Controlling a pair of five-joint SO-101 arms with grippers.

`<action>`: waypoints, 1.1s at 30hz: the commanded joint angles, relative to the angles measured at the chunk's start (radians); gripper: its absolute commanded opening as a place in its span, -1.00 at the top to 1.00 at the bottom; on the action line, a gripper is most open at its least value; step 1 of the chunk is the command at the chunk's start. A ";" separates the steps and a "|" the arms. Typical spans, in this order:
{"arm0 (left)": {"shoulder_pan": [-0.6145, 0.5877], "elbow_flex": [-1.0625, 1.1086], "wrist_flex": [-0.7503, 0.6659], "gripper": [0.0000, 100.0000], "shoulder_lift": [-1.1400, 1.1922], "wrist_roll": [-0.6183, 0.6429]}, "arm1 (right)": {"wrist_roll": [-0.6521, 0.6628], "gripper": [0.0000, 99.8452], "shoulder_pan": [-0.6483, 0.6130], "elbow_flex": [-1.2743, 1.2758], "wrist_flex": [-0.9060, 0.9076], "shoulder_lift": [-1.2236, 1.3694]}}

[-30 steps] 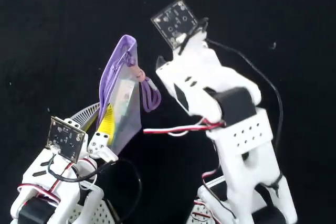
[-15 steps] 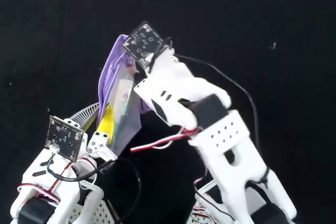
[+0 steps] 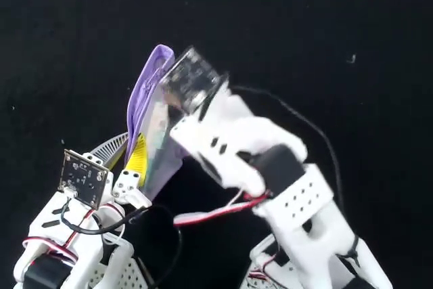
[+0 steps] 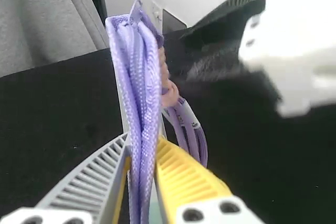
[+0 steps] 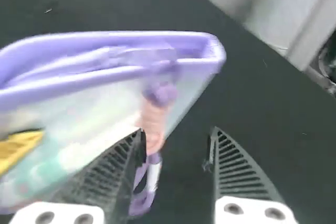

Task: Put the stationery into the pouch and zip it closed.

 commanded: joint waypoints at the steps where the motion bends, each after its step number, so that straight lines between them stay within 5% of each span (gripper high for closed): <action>1: 0.015 0.001 0.003 0.95 0.008 0.009 | 0.002 0.63 -0.072 0.051 -0.083 -0.050; 8: 0.015 0.001 0.003 0.95 0.008 0.009 | -0.005 0.63 -0.069 0.148 -0.207 -0.058; 15: 0.012 0.001 0.006 0.95 0.008 0.009 | 0.003 0.98 -0.060 0.197 -0.284 -0.059; 33: 0.016 0.022 0.003 0.95 0.008 0.009 | 0.066 0.98 0.172 0.200 -0.282 -0.269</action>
